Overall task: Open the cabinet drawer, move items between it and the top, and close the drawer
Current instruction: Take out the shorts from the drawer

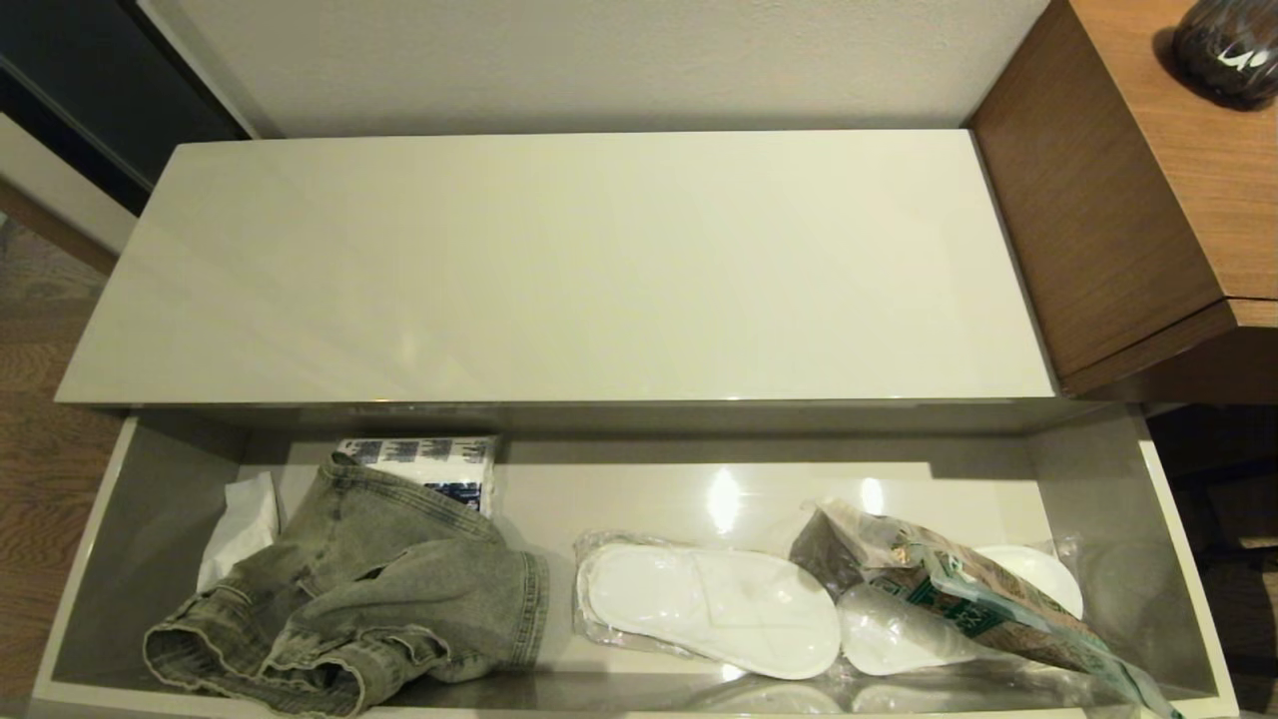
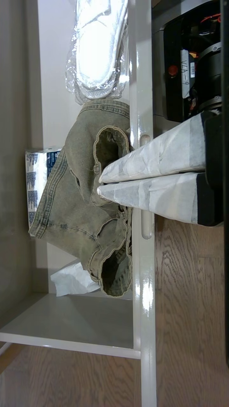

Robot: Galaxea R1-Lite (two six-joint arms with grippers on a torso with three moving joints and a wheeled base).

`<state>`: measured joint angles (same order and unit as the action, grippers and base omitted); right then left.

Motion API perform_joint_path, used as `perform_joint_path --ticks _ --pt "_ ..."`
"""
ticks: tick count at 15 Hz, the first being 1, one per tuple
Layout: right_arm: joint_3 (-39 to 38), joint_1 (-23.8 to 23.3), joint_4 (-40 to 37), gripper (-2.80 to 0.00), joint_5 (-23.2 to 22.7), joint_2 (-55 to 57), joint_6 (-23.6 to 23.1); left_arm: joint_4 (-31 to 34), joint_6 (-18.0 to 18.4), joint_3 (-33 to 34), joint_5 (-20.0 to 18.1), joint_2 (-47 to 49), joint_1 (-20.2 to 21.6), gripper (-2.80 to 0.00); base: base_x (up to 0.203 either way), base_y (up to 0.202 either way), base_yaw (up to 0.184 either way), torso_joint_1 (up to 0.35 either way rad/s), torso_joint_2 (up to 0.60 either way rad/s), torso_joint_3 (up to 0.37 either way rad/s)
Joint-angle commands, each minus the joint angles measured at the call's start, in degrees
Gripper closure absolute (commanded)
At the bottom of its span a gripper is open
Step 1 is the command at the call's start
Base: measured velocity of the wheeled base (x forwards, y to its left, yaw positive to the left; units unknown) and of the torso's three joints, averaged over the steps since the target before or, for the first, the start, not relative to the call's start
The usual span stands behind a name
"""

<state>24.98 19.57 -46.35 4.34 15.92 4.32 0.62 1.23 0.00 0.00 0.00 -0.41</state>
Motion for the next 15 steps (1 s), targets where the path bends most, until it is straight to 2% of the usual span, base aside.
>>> perform_joint_path --ticks 1,3,7,14,15 --pt "-2.9 -0.2 3.1 -2.80 0.2 0.5 0.2 0.0 0.0 0.0 0.0 0.1 0.0 0.00 0.000 0.000 0.000 0.000 0.00 0.000" --pt "-4.3 -0.2 6.3 -2.80 0.5 1.9 0.2 0.0 0.0 0.0 0.0 0.1 0.0 0.00 0.000 0.000 0.000 0.000 0.00 0.000" --pt "-7.9 -0.2 21.2 -2.80 4.8 11.0 0.1 0.0 0.0 0.0 0.0 0.1 0.0 0.00 0.000 0.000 0.000 0.000 0.00 0.000" --pt "-12.4 -0.2 48.3 -2.80 8.8 40.6 0.8 0.0 0.0 0.0 0.0 0.1 0.0 0.00 0.000 0.000 0.000 0.000 0.00 0.000" --pt "-13.1 -0.2 51.5 0.00 9.2 43.8 0.9 0.0 0.0 0.0 0.0 0.1 0.0 0.00 0.000 0.000 0.000 0.000 0.00 0.000"
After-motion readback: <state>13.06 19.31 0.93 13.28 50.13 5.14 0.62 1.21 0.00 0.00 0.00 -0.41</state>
